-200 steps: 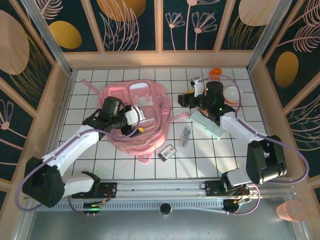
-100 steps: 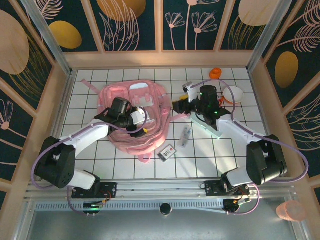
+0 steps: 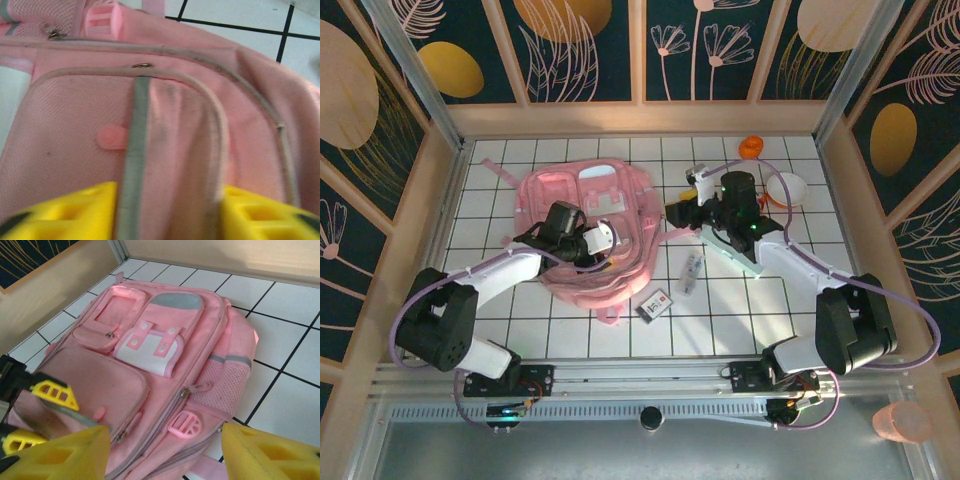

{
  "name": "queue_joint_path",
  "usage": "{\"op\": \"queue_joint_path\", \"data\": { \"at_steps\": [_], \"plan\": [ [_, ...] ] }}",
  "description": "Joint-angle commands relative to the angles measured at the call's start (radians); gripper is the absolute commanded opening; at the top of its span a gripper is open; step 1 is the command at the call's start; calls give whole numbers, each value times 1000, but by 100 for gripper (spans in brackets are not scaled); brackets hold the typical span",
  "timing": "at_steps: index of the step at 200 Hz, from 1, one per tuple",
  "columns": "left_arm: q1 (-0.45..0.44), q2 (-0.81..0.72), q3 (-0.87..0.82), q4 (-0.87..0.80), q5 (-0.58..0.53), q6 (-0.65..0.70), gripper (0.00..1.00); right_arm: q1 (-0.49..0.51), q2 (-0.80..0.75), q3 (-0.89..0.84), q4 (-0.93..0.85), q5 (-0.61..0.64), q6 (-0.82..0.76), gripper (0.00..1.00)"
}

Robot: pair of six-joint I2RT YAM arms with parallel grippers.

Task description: Pack the student bag

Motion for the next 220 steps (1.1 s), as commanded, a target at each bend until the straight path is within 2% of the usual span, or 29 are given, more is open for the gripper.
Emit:
{"op": "queue_joint_path", "data": {
  "at_steps": [1, 13, 40, 62, 101, 146, 182, 220],
  "plan": [
    [9, -106, -28, 75, 9, 17, 18, 5, -38, -18, 2, -96, -97, 68],
    [23, -187, -67, 122, 70, -3, 0, 6, -37, -15, 0, -145, -149, 72],
    [126, -323, -113, 202, 273, -95, 0, 1, -4, 18, -42, -125, -259, 76],
    [177, -371, -109, 180, 358, -97, 0, 3, 58, 74, -83, -160, -375, 77],
    [190, -403, -86, 133, 414, -53, 0, 34, 203, 214, -212, -192, -596, 76],
    [191, -421, -83, 83, 406, 14, 0, 39, 376, 343, -373, -233, -878, 69],
    [190, -436, -99, 66, 403, 55, 0, 41, 518, 483, -510, -260, -1020, 66],
    [191, -428, -93, 68, 410, 57, 0, 48, 624, 593, -606, -297, -1066, 64]
  ]
}}
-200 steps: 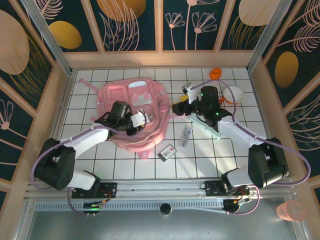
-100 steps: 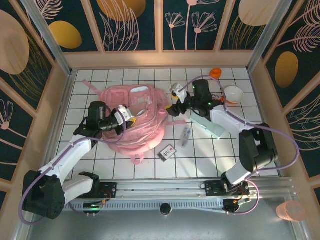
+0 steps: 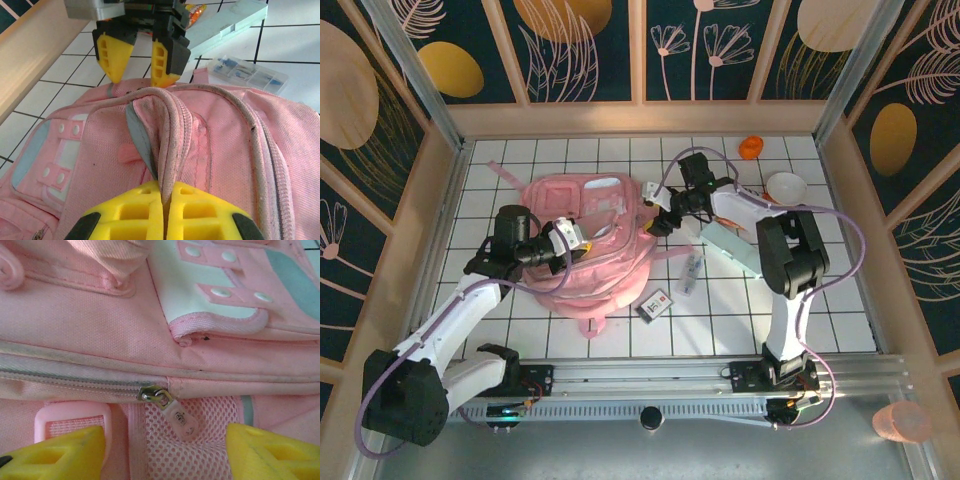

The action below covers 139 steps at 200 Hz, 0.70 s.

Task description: Pack the student bag

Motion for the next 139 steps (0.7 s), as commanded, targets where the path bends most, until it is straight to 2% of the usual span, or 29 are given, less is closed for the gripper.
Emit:
{"op": "queue_joint_path", "data": {
  "at_steps": [1, 30, 75, 104, 139],
  "plan": [
    [0, -28, 29, 82, 94, 39, 0, 13, 53, 76, -120, -53, -85, 64],
    [1, -18, 42, 84, 100, 40, 0, 18, 129, 180, -249, -104, -117, 61],
    [0, -9, 45, 94, 89, 40, 0, 22, 219, 323, -500, -178, -167, 44],
    [0, -2, 47, 95, 73, 39, 0, 19, 218, 345, -542, -196, -133, 29],
    [0, 2, 47, 97, 40, 39, 0, 16, 179, 343, -526, -226, -72, 15]
  ]
}}
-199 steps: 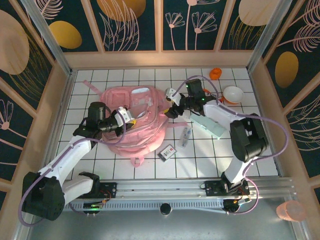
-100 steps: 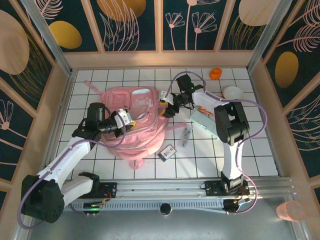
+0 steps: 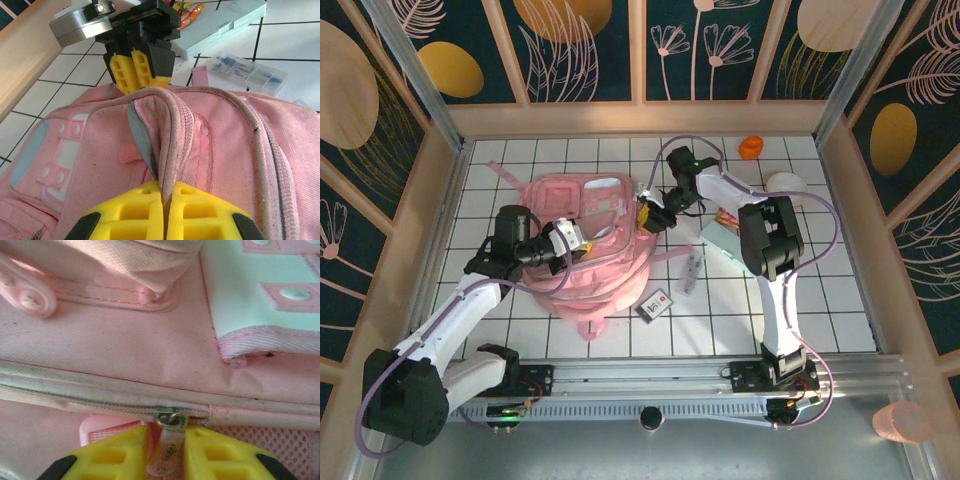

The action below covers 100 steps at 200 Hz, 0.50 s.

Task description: Pack the student bag

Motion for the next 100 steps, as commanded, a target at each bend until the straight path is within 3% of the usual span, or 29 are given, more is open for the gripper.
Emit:
{"op": "queue_joint_path", "data": {
  "at_steps": [1, 17, 100],
  "plan": [
    [0, -3, 46, 101, 40, 30, 0, 8, -28, 17, -60, -76, 45, 14],
    [0, -1, 45, 106, 23, 29, 0, 8, -51, -5, -10, -69, 88, 0],
    [0, -1, 14, 146, -152, -11, 0, 13, -179, -80, 84, 0, 285, 0]
  ]
}}
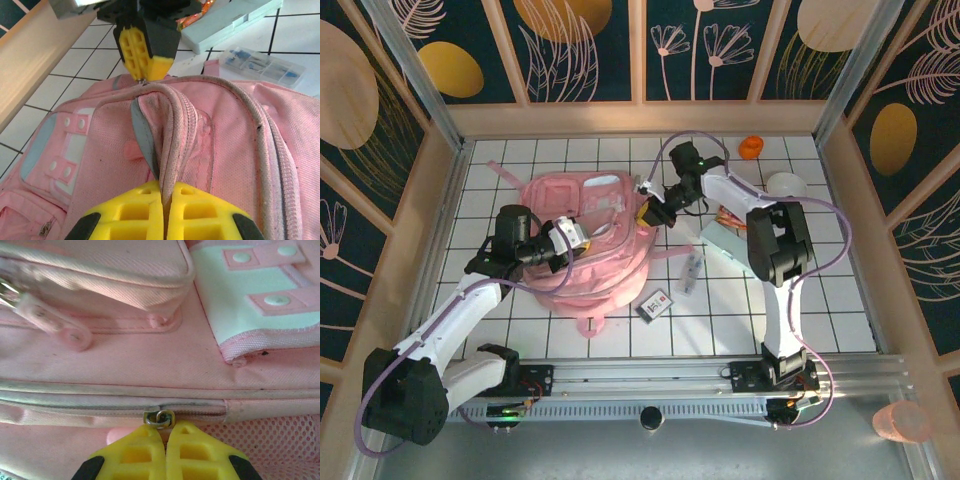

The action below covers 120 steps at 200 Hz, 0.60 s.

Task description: Pack the student bag

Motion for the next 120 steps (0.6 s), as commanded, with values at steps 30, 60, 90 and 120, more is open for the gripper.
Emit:
{"op": "queue_joint_path", "data": {
  "at_steps": [30, 60, 90, 120],
  "plan": [
    [2, 18, 18, 147, -151, -31, 0, 30, -140, -69, 32, -10, 203, 0],
    [0, 50, 32, 152, -209, -39, 0, 47, -173, -87, 8, 5, 286, 0],
    [0, 58, 38, 149, -197, -33, 0, 68, -203, -124, 0, 2, 352, 0],
    [-5, 56, 33, 154, -129, -42, 0, 79, -198, -176, 51, -32, 423, 0]
  ]
}}
